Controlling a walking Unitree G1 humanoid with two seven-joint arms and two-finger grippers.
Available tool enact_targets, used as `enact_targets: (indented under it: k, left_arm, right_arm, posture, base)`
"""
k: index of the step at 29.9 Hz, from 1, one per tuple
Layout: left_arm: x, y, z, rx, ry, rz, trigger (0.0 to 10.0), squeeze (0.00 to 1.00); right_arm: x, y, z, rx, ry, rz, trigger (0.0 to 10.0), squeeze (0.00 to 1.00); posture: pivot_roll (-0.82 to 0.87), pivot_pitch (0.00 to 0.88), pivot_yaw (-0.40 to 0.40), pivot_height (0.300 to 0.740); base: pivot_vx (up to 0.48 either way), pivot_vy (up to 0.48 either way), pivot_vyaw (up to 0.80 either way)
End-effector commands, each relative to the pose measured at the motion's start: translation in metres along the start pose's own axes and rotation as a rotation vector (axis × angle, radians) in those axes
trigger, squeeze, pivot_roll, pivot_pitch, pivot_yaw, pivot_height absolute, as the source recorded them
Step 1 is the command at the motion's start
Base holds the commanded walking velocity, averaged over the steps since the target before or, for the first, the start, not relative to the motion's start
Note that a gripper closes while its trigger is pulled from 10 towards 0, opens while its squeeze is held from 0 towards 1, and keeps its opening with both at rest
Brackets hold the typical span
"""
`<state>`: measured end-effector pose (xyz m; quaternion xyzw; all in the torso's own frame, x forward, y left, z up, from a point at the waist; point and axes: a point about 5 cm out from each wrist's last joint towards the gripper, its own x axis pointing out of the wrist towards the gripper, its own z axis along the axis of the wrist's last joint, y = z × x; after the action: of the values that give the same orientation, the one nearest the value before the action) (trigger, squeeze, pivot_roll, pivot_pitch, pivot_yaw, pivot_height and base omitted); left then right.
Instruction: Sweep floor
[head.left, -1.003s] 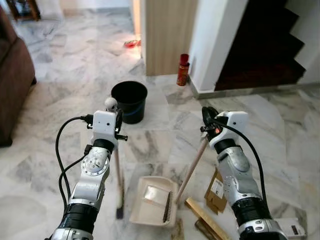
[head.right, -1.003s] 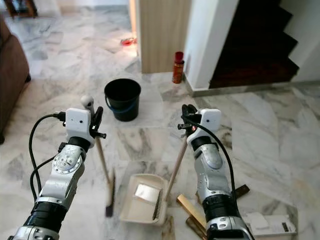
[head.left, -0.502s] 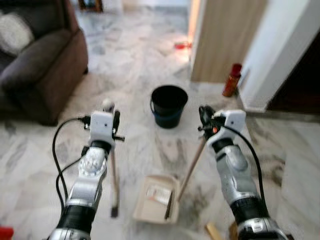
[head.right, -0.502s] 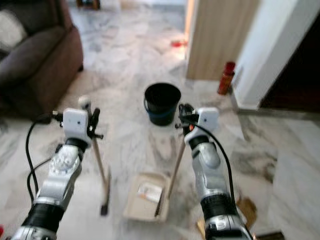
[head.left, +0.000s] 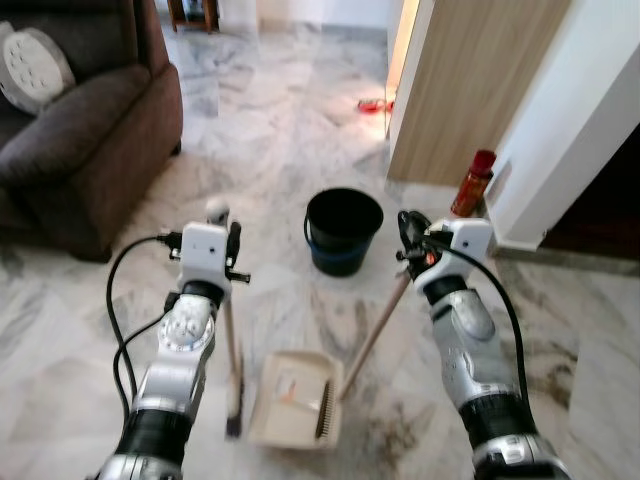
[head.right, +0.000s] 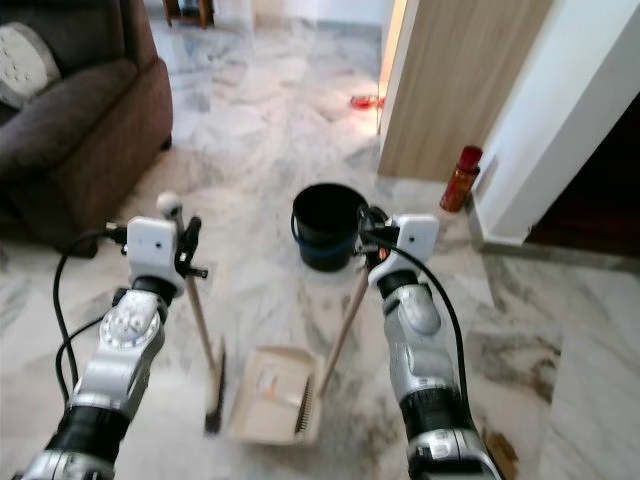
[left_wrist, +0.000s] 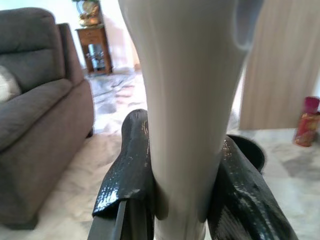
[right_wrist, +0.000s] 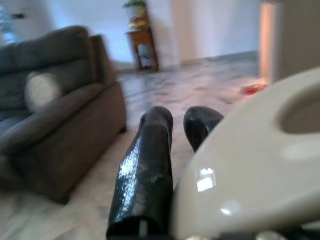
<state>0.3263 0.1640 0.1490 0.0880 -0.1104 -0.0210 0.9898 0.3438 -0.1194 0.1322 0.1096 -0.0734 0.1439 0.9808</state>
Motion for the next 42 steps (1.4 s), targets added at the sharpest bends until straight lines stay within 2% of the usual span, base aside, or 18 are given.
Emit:
enact_targets:
  k: [1, 42]
  left_arm:
    - [0.0035, 0.0006, 0.0103, 0.032, -0.052, -0.003, 10.0, 0.0]
    - [0.0062, 0.0037, 0.0098, 0.036, -0.041, 0.015, 10.0, 0.0]
  right_arm:
    - [0.002, -0.0081, 0.0123, -0.007, -0.049, -0.019, 10.0, 0.0]
    - [0.0028, -0.0069, 0.0117, -0.01, -0.046, -0.018, 10.0, 0.0]
  posture:
    - [0.04, 0.08, -0.027, 0.74]
    - [0.05, 0.084, -0.02, 0.74]
  base:
    - [0.326, 0.0, 0.0]
    - [0.342, 0.0, 0.0]
